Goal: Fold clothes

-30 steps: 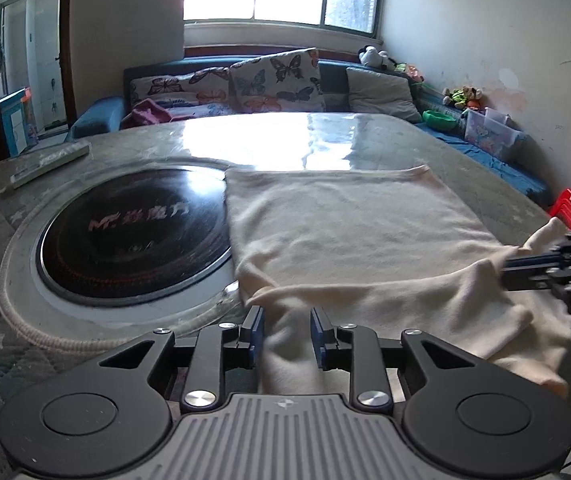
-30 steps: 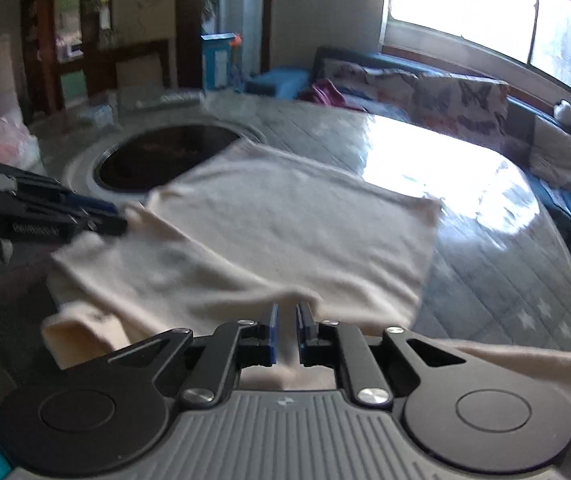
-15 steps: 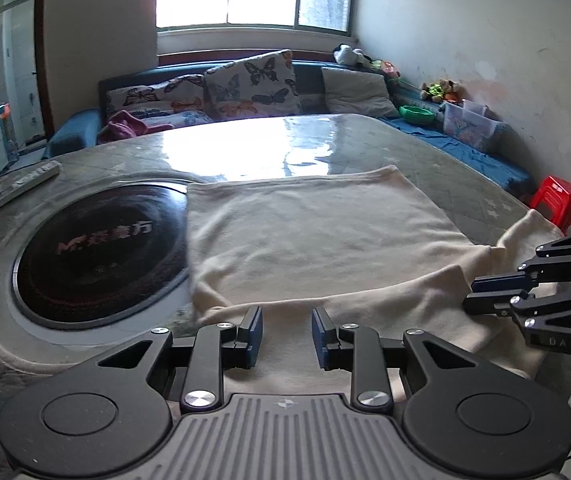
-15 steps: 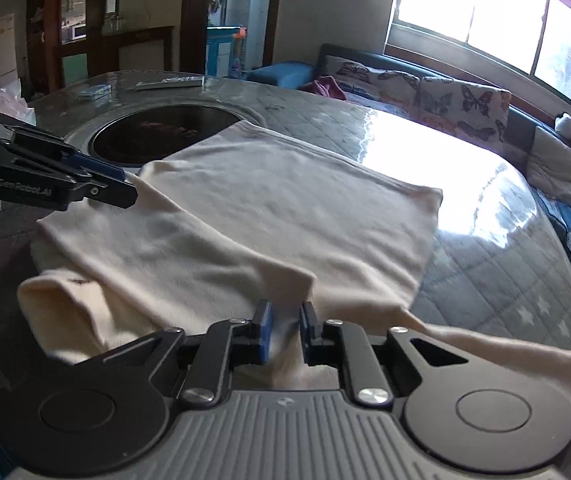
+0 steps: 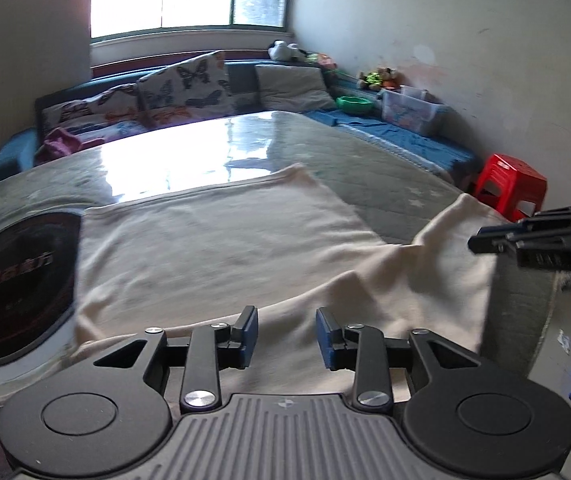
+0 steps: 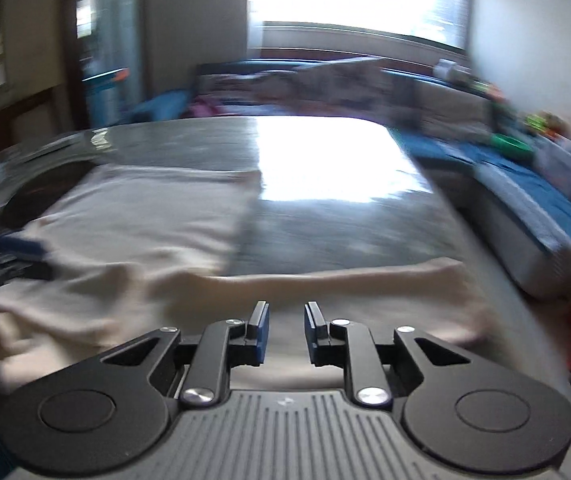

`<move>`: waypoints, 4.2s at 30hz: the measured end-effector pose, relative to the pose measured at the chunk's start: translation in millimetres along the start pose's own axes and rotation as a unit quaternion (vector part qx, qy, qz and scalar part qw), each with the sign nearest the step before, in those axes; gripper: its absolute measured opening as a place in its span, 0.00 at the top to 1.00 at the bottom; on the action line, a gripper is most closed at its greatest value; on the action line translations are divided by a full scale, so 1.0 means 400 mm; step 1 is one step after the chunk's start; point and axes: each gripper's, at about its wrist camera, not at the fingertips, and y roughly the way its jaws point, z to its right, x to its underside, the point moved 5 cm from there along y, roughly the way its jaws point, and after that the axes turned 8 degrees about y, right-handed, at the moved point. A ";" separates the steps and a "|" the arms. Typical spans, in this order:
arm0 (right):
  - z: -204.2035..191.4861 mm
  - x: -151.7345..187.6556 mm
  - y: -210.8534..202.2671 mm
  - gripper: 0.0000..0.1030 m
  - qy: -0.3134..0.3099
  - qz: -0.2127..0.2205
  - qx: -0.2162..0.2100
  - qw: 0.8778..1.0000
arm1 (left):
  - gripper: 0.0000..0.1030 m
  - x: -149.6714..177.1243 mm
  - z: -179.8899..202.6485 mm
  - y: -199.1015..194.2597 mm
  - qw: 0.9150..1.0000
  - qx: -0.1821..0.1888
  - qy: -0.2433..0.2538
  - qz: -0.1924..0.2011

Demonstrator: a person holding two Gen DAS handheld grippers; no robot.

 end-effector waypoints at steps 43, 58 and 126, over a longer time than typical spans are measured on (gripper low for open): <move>0.108 -0.176 -0.173 0.96 0.125 0.118 -0.112 0.979 | 0.51 0.001 0.001 -0.036 0.999 -0.031 0.001 0.011; -0.348 -0.248 -0.164 0.96 -0.038 0.069 -0.247 0.966 | 0.49 0.093 -0.133 -0.147 0.994 -0.084 -0.063 0.036; -0.271 -0.051 0.106 0.85 -0.194 -0.083 -0.224 0.952 | 0.58 0.156 -0.189 -0.166 0.990 -0.114 -0.082 -0.024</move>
